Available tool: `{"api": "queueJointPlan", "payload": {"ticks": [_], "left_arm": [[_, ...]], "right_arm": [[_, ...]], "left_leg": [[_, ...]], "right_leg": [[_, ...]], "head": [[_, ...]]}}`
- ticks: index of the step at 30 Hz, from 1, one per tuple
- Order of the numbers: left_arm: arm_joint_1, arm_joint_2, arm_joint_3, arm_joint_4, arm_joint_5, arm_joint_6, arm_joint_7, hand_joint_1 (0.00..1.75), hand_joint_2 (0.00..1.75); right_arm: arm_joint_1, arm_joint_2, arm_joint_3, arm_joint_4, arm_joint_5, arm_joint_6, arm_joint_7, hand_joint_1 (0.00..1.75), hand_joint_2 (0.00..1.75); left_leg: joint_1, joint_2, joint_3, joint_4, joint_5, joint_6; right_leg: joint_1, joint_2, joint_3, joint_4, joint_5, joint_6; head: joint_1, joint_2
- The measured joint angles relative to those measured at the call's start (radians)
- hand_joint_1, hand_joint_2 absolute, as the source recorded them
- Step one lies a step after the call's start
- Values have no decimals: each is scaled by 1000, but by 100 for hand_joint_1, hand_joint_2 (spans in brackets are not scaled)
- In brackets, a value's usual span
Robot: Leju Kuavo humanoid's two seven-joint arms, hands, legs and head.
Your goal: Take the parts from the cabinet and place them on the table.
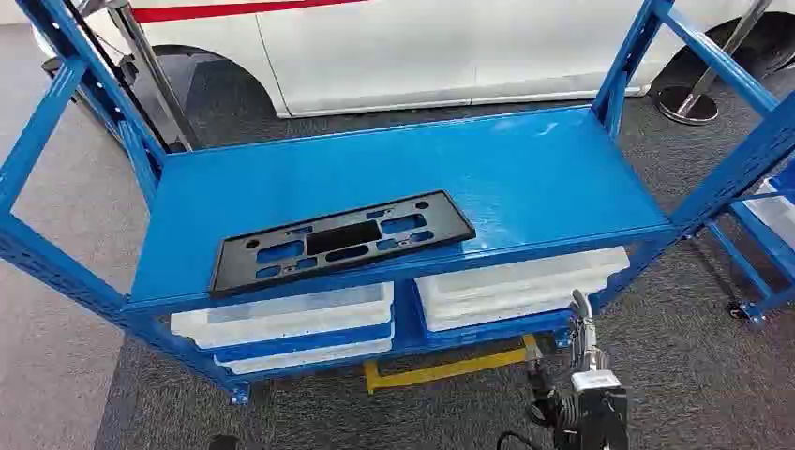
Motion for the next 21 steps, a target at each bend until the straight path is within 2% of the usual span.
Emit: {"api": "queueJointPlan", "payload": {"ticks": [1,2,4,5,6,7,8,9,10,12,14,15,16,17,18,19,21], "left_arm": [[-1,0,0,0,-3,-3,-5,0,0],[-2,0,0,1,-9,-6,-8,0,0],[-2,0,-1,6,-20,-14,-14,0,0],[0,0,-1,7,-24,-18,-18,0,0],[2,0,-1,8,-31,-20,-20,0,0],[3,2,-1,8,-37,-22,-23,0,0],[3,3,-1,8,-40,-23,-27,0,0],[2,5,-1,9,-40,-24,-30,0,0],[1,5,-1,9,-40,-26,-32,0,0],[1,5,-1,9,-40,-26,-32,0,0],[1,5,-1,9,-40,-26,-32,0,0],[-3,6,-1,9,-40,-29,-35,0,0],[-2,7,-1,10,-44,-31,-36,0,0],[-1,8,-1,10,-46,-31,-34,0,0],[-1,9,-1,10,-48,-30,-32,0,0],[-2,11,0,10,-48,-29,-31,0,0],[-3,12,0,10,-49,-29,-29,0,0]], "right_arm": [[1,-5,18,-31,-6,-2,-6,0,0],[3,-8,39,-59,-11,-3,-12,0,0],[11,-20,83,-111,-14,-5,-20,0,0],[16,-26,103,-132,-13,-9,-22,0,0],[20,-31,124,-151,-8,-11,-24,0,0],[22,-35,141,-167,-1,-14,-24,0,0],[24,-38,154,-180,5,-15,-24,0,0],[25,-40,165,-191,12,-18,-24,0,0],[25,-41,171,-197,14,-19,-24,0,0],[25,-41,171,-197,14,-19,-24,0,0],[26,-41,174,-199,15,-21,-24,0,0],[28,-42,181,-206,16,-25,-24,0,0],[30,-47,195,-220,14,-36,-17,0,0],[30,-47,198,-224,10,-41,-14,0,0],[31,-47,198,-226,6,-47,-9,0,0],[32,-47,198,-229,8,-53,-8,0,175],[35,-47,198,-229,18,-65,2,0,175]], "left_leg": [[1,-3,-12,31,-19,-5],[2,-4,-45,95,-54,-8],[5,-4,-137,262,-122,-15],[5,-4,-171,313,-129,-17],[5,-3,-183,317,-107,-17],[5,-3,-171,271,-60,-15],[5,0,-143,194,-4,-13],[5,13,-105,100,53,-9],[5,33,-88,53,73,-6],[5,33,-88,53,73,-6],[4,43,-84,45,69,-5],[-8,52,-80,29,59,-1],[-7,26,-90,28,63,15],[-3,20,-85,18,70,27],[-1,18,-84,16,74,34],[-1,14,-86,16,76,41],[-5,8,-88,17,75,46]], "right_leg": [[0,-3,4,-3,-2,-5],[0,-8,5,-3,-4,-10],[3,-16,6,-3,-7,-15],[3,-19,7,-3,-9,-16],[3,-23,10,-2,-12,-16],[3,-26,15,-2,-14,-14],[3,-31,22,-2,-18,-12],[3,-37,30,-2,-22,-9],[4,-40,32,-2,-25,-5],[4,-40,32,-2,-25,-5],[5,-41,32,-2,-26,-4],[12,-46,32,3,-28,2],[13,-68,34,-4,-23,17],[12,-67,34,-1,-29,24],[6,-38,27,20,-48,30],[6,-15,1,78,-89,32],[6,-4,-69,226,-160,36]], "head": [[-1,0],[-2,0],[-1,0],[-2,0],[-1,0],[-2,0],[-2,0],[-1,0],[-1,0],[-1,0],[-1,0],[-1,0],[0,0],[-1,0],[0,0],[0,0],[1,0]]}}
